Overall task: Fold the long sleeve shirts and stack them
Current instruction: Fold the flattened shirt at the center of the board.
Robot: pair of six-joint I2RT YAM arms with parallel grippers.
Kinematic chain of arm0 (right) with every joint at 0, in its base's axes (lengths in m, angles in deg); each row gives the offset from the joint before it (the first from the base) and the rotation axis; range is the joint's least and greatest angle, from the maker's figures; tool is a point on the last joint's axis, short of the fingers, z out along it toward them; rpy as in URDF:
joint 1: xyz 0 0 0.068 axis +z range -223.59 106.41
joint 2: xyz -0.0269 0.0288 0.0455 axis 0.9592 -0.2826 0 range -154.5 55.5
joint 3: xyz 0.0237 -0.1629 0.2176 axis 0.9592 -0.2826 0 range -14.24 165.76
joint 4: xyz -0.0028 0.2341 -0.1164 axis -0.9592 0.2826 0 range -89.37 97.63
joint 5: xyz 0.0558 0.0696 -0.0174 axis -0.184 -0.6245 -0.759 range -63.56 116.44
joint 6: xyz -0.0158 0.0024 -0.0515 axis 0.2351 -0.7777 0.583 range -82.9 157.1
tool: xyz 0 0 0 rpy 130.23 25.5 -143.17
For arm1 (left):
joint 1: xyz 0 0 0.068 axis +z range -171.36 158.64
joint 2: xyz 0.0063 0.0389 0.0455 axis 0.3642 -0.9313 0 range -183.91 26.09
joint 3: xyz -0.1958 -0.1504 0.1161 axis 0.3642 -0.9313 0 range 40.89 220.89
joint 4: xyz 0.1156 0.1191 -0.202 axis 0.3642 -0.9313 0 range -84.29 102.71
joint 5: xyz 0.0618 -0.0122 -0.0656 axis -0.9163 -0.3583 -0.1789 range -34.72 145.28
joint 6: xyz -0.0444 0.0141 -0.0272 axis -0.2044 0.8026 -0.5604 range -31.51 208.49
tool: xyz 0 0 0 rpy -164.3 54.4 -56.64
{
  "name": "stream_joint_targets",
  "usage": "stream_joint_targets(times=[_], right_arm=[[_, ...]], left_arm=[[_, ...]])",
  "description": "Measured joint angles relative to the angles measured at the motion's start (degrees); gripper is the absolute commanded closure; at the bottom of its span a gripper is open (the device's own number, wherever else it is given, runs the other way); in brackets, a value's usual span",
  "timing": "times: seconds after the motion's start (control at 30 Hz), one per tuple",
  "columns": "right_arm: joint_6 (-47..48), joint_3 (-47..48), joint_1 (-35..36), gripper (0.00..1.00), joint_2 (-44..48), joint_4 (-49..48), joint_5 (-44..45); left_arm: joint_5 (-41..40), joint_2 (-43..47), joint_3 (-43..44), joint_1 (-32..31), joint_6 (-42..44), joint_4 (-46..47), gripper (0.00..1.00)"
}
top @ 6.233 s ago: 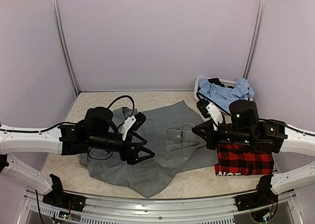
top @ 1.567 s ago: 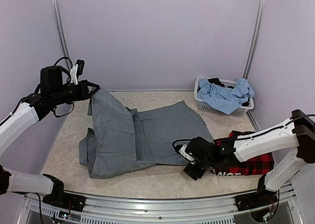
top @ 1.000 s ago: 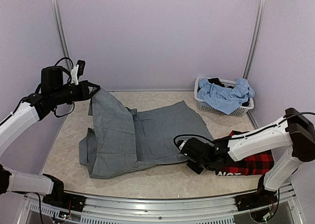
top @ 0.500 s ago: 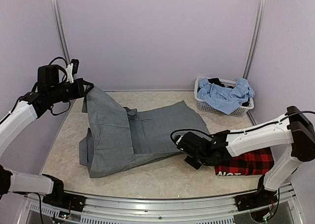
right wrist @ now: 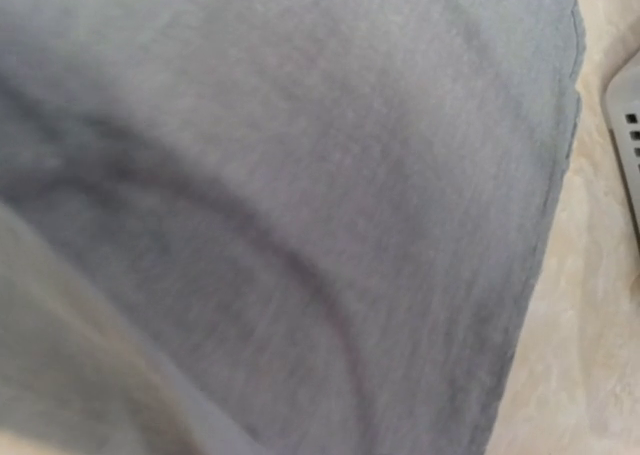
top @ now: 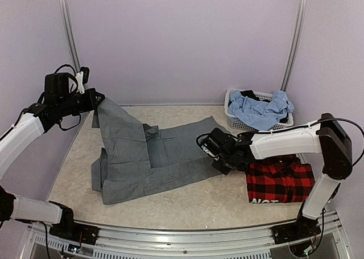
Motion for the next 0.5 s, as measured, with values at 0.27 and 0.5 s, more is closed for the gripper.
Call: stream_joint_targets(times=[0.27, 0.5], right_arm=[[4.13, 4.61, -4.94, 0.50, -7.13, -0.81, 0.63], [6.34, 5.73, -7.65, 0.39, -8.37, -3.04, 1.33]], left_arm=[[-2.19, -1.46, 0.00, 0.04, -0.04, -0.55, 1.00], [-3.65, -2.95, -0.07, 0.11, -0.07, -0.63, 1.00]])
